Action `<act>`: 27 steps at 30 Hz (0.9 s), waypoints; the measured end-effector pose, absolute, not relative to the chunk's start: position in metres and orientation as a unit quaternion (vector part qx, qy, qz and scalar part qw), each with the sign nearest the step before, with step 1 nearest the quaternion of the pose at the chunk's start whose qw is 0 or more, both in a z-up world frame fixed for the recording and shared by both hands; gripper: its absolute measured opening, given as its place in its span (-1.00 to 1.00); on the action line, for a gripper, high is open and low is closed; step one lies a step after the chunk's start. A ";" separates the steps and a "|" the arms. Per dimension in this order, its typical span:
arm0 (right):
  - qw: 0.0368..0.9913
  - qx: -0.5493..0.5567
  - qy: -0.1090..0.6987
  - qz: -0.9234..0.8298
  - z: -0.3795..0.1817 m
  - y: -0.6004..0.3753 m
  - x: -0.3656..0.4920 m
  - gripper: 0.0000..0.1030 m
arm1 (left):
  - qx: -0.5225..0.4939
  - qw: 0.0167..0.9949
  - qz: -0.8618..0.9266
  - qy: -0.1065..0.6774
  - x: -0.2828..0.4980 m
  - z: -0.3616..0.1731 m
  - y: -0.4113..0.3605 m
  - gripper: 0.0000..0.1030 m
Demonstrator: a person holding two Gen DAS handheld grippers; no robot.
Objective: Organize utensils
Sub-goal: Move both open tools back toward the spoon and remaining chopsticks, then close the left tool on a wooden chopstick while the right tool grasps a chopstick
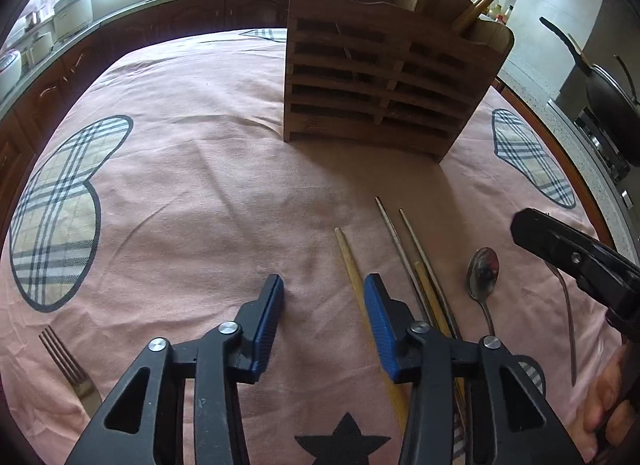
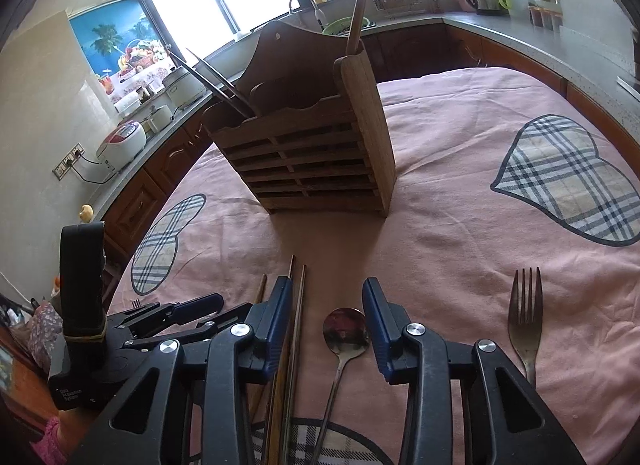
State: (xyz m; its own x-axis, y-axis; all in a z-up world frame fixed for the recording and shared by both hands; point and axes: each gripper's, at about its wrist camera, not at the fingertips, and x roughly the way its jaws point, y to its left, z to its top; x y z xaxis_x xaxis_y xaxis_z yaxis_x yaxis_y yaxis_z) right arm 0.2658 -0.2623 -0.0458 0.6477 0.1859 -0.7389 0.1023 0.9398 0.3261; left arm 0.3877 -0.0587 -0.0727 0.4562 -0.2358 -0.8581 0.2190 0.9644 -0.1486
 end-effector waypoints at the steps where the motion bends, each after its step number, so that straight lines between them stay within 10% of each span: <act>1: 0.890 0.168 0.423 0.029 -0.047 -0.260 0.270 -0.32 | -0.008 0.852 -0.136 0.506 0.388 -0.073 -0.055 -0.48; 8: 0.875 0.125 0.466 0.046 -0.069 -0.242 0.303 -0.53 | -0.032 0.839 -0.144 0.524 0.391 -0.073 -0.029 -0.77; 27: 0.858 0.037 0.507 0.077 -0.085 -0.233 0.330 -0.87 | -0.036 0.831 -0.158 0.532 0.417 -0.078 -0.048 -0.47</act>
